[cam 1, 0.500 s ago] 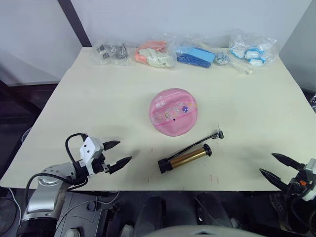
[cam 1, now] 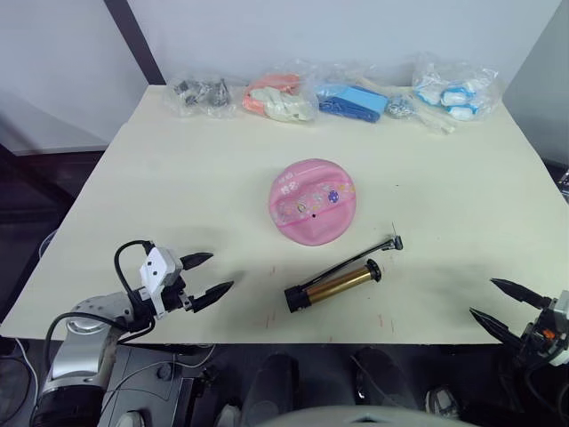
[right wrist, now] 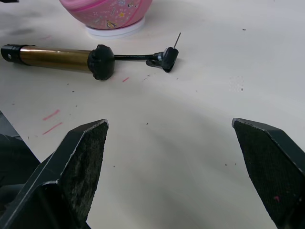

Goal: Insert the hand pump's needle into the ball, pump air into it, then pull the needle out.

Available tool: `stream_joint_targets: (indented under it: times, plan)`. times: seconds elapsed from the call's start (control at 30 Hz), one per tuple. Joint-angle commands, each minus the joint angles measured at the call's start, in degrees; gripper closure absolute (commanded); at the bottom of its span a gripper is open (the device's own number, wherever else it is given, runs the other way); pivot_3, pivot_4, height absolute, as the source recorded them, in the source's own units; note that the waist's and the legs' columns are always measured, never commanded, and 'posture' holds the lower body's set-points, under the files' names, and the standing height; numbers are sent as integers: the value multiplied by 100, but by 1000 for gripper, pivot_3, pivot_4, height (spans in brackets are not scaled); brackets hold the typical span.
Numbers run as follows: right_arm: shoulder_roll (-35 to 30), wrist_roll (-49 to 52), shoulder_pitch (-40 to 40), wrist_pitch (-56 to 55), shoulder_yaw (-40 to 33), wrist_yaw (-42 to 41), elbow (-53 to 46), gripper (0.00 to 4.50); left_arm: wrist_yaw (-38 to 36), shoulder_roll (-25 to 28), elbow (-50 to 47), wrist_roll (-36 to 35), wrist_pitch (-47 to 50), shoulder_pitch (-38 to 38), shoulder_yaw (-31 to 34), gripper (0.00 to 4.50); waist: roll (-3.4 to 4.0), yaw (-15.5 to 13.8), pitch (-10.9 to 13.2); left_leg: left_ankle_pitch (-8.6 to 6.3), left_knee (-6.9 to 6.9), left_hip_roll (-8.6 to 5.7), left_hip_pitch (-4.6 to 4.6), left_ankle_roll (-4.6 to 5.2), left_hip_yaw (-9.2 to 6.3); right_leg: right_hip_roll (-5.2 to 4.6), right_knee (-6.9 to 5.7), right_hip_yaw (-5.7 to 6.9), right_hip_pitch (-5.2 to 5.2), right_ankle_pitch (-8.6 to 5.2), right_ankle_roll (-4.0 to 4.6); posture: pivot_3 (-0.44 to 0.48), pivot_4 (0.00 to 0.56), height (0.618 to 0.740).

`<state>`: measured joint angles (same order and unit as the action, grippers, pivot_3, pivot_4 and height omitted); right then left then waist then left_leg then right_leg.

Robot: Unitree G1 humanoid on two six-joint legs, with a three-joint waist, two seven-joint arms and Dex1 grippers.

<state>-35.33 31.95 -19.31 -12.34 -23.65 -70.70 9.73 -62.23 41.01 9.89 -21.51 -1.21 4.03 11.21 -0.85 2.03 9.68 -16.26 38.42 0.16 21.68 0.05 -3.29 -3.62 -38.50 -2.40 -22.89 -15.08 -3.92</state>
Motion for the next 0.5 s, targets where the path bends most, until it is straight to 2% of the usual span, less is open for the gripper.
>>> stream_joint_targets:
  times: [0.03,0.3,0.43,0.5]
  plan:
    - [-81,114,-49,1,-191,0,-286,131,-101,-4,114,19,-255,-92,55,0,0,-1,0,0,0,0,0,0,0,0,0,0,0,0,0,0,150,740]
    - [-74,219,-141,72,-204,-72,-576,131,-367,-61,188,156,-562,-216,-188,0,0,-6,0,0,0,0,0,0,-1,0,0,1,1,0,0,0,150,740]
    - [-61,319,-211,87,-214,-170,-746,131,-142,-115,-196,240,13,-344,-472,0,0,-8,0,0,0,0,0,0,-4,-1,1,2,3,0,0,0,150,740]
    - [-67,428,-397,145,-202,-285,-1005,131,206,-331,-898,284,531,-514,-830,0,0,2,0,0,1,0,0,0,-3,-1,1,2,4,0,0,0,150,740]
